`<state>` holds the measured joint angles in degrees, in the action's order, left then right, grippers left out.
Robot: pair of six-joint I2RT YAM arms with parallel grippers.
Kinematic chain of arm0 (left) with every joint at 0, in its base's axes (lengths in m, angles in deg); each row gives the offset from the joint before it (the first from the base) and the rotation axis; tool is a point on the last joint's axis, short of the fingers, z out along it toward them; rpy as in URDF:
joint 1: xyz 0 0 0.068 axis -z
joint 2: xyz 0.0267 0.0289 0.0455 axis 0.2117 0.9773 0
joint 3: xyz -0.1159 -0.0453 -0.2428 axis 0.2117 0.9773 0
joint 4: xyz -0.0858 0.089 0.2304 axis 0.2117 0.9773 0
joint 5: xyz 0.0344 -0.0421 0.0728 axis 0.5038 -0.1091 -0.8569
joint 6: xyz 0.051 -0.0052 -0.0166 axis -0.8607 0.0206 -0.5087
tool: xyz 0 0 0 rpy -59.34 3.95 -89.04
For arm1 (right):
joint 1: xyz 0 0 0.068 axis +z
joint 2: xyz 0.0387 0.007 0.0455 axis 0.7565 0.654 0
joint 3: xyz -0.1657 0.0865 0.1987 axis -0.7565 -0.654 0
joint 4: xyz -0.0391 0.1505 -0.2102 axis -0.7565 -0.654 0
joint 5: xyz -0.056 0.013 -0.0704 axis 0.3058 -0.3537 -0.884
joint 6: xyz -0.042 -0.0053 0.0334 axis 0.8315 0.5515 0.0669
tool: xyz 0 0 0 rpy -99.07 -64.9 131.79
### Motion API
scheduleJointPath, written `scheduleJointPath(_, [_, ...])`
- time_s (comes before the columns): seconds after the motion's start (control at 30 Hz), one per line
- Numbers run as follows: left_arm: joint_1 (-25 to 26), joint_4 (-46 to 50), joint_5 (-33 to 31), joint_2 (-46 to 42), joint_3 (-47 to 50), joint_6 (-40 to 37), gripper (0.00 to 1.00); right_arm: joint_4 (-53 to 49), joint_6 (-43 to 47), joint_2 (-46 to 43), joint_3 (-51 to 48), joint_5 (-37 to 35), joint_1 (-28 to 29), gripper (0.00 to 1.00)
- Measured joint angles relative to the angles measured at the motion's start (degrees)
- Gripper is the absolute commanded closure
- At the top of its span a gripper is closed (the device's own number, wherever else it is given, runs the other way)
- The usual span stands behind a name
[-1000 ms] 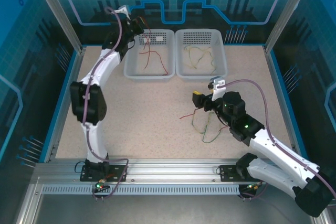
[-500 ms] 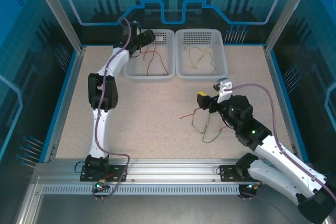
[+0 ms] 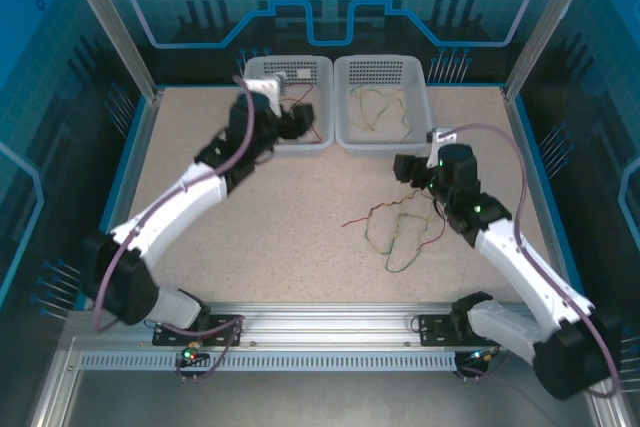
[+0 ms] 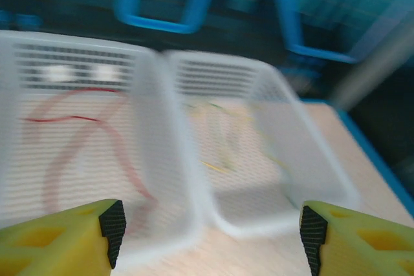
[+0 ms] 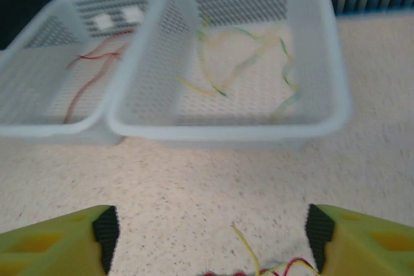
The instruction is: Untangle the cables
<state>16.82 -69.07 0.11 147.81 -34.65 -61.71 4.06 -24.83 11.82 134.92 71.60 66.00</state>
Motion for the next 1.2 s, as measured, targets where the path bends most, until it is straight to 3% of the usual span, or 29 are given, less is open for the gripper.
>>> scheduleJointPath(0.17, [11.1, -6.19, 0.66, -0.57, 13.31, -0.13, 0.39, -8.55, -4.02, 9.16, 2.38, 5.35, -8.9, 0.29])
scheduleJointPath(0.4, [17.77, -7.67, 4.7, 11.26, 15.87, 0.13, 0.39, -14.08, -6.6, 15.17, 0.48, 12.48, -20.39, 0.33])
scheduleJointPath(0.6, [18.1, -11.28, 11.19, 22.49, 8.74, 1.38, 0.4, -13.9, -6.23, 17.29, -0.44, 14.25, -20.7, 0.5])
scheduleJointPath(0.77, [19.23, -13.64, 15.1, 28.59, 2.71, 1.64, 0.39, -12.57, -6.49, 21.18, -1.16, 16.39, -20.7, 0.53])
scheduleJointPath(1.03, [19.82, -16.98, 17.97, 32.72, 2.62, 4.52, 0.47, -10.01, -5.97, 24.0, -3.1, 22.4, -20.63, 0.99])
scheduleJointPath(1.2, [18.08, -19.54, 16.31, 30.05, 7.85, 4.48, 0.49, -8.92, -6.05, 21.44, -3.17, 24.61, -19.04, 1.0])
